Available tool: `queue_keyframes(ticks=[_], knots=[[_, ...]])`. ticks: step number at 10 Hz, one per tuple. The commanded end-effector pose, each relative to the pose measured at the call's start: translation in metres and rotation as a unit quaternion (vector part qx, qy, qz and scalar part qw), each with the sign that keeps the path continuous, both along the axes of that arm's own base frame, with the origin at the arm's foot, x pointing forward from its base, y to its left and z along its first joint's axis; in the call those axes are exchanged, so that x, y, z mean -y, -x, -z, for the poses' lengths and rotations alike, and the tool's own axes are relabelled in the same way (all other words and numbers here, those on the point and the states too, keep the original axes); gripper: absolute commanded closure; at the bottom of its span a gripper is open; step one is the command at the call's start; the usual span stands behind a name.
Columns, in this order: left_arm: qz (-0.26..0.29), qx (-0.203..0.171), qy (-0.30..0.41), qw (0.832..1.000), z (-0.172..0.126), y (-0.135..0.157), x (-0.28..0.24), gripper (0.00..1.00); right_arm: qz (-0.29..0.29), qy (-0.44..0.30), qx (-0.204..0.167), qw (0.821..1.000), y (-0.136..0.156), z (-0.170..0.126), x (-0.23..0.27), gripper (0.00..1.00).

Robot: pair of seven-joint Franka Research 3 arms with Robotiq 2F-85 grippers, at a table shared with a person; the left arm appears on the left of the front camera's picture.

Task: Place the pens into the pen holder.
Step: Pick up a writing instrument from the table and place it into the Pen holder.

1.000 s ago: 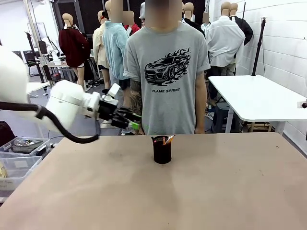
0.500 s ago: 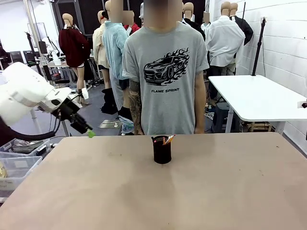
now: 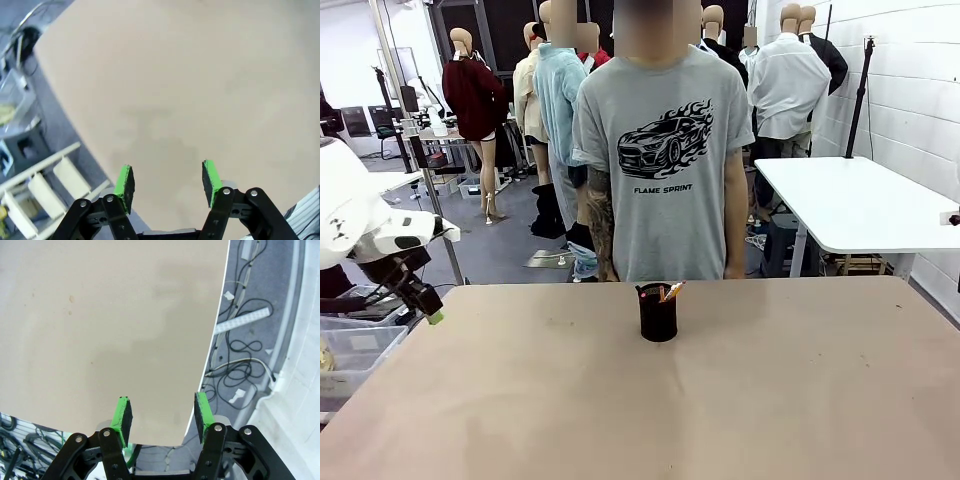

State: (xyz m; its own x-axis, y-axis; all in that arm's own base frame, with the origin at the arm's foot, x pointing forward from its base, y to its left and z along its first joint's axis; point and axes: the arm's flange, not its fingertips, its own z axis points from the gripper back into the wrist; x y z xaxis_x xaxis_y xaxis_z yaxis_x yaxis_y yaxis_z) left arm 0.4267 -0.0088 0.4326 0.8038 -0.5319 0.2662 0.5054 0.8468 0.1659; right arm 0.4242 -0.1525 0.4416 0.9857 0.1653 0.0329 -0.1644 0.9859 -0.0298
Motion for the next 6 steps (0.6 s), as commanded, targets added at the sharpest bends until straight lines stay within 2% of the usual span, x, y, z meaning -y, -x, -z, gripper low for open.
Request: queue_keyframes(ticks=[1, 2, 6], knots=[[-0.027, 0.034, -0.043, 0.998, 0.006, 0.011, 0.014, 0.29, -0.002, 0.014, 0.001, 1.000, 0.000, 0.001, 0.000, 0.36], [0.000, 0.000, 0.000, 1.000, 0.000, 0.000, 0.000, 0.29, -0.002, 0.014, 0.001, 1.000, 0.000, 0.001, 0.000, 0.36], [0.000, 0.000, 0.000, 1.000, 0.000, 0.000, 0.000, 0.29, -0.002, 0.014, 0.001, 1.000, 0.000, 0.001, 0.000, 0.36]])
